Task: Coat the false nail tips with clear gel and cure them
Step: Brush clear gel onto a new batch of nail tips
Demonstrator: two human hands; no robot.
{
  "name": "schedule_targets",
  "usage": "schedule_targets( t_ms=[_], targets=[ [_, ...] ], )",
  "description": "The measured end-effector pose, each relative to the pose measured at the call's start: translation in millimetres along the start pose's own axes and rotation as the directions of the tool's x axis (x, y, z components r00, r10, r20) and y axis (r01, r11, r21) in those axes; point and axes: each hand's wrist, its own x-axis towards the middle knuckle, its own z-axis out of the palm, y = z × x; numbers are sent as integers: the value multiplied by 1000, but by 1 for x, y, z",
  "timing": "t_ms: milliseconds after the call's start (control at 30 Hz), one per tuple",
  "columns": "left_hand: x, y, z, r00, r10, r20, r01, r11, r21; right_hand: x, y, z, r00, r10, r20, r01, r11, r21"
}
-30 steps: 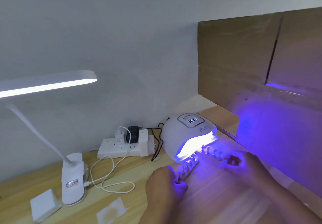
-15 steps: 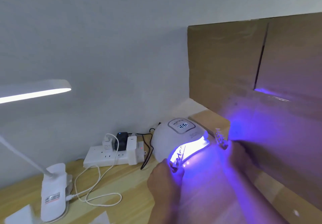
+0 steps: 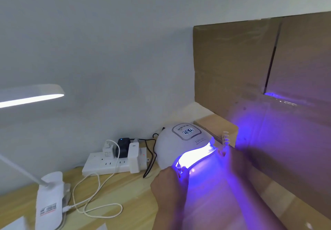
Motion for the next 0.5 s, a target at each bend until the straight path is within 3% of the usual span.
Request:
schedule_targets(
  t_ms=[100, 200, 267, 333, 400, 500],
  targets=[
    [-7, 2, -9, 998, -47, 30, 48, 998, -37, 1, -6, -3, 1000, 23, 3, -23, 999, -24],
    [-16, -3, -14, 998, -18, 52, 23, 996, -87, -10, -11, -15, 995, 49, -92, -18, 950, 312],
    [-20, -2, -20, 996, 44, 76, -40, 998, -52, -13, -26, -36, 970, -51, -236, 158, 872, 463],
    [-22, 2, -29, 985, 96, 141, -96, 995, -7, -2, -53, -55, 877, -370, -308, 474, 773, 421],
    [-29, 9, -37, 973, 127, 193, -131, 991, 11, 9, -81, -63, 778, -623, -79, 618, 737, 274],
    [-45, 21, -54, 935, 216, 283, -237, 971, 42, 24, -95, -56, 728, -654, 206, 672, 740, -24]
  ],
)
